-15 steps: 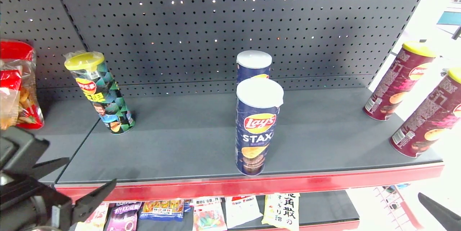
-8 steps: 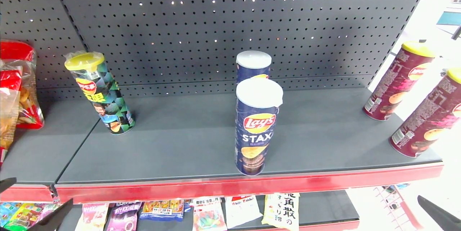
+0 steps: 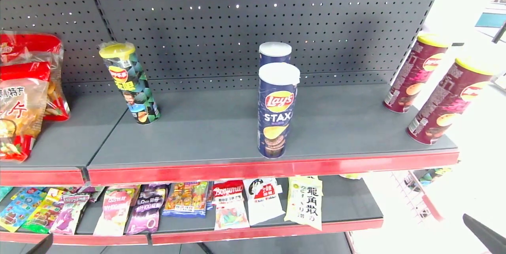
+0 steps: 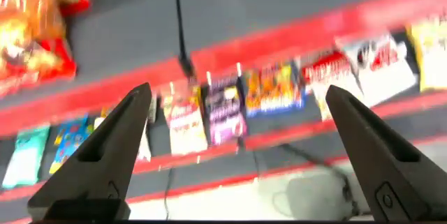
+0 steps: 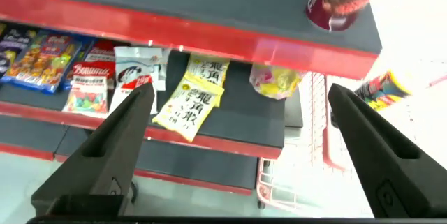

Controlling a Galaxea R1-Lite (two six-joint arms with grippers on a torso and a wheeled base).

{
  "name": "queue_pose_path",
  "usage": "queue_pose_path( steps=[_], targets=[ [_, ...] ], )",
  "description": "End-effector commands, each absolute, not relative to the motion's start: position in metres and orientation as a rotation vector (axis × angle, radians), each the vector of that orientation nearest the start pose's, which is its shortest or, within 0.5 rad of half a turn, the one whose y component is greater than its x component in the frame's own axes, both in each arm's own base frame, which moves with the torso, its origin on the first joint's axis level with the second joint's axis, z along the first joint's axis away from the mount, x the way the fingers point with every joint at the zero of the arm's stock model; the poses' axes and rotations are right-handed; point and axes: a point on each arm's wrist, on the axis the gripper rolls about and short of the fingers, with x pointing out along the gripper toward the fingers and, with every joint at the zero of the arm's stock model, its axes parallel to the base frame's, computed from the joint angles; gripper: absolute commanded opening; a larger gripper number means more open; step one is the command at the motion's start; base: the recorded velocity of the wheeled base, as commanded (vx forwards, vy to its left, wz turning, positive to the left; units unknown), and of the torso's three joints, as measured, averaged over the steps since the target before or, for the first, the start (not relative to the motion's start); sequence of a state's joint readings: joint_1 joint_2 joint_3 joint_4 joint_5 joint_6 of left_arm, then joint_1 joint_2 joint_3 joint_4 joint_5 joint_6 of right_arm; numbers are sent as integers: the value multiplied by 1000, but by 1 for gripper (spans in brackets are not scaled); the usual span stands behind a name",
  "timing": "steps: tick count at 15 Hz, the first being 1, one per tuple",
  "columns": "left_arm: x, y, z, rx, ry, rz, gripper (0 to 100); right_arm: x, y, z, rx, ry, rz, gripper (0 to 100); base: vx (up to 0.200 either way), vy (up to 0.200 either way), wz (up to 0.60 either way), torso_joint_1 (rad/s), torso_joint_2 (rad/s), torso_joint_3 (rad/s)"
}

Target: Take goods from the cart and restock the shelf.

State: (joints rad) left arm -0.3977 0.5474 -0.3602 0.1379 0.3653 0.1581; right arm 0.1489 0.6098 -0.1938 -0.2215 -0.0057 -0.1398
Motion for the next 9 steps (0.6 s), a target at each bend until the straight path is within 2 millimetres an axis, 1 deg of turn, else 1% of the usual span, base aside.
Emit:
queue_pose_path(
  steps=[1,2,5,9],
  targets=[
    [18,1,160,299,270,-53,100,41,6,150,-153,172,155,100,0,0,0,0,0,0],
    [15,2,159,320,257,-57,100,42,6,150,-153,172,155,100,0,0,0,0,0,0],
    [11,4,162,319,225,-64,100,43,7,151,-155,176,163,100,0,-200,0,7,-6,1],
    [7,6,163,366,195,-67,100,41,6,144,-169,218,171,100,0,-200,0,7,5,1]
  ],
)
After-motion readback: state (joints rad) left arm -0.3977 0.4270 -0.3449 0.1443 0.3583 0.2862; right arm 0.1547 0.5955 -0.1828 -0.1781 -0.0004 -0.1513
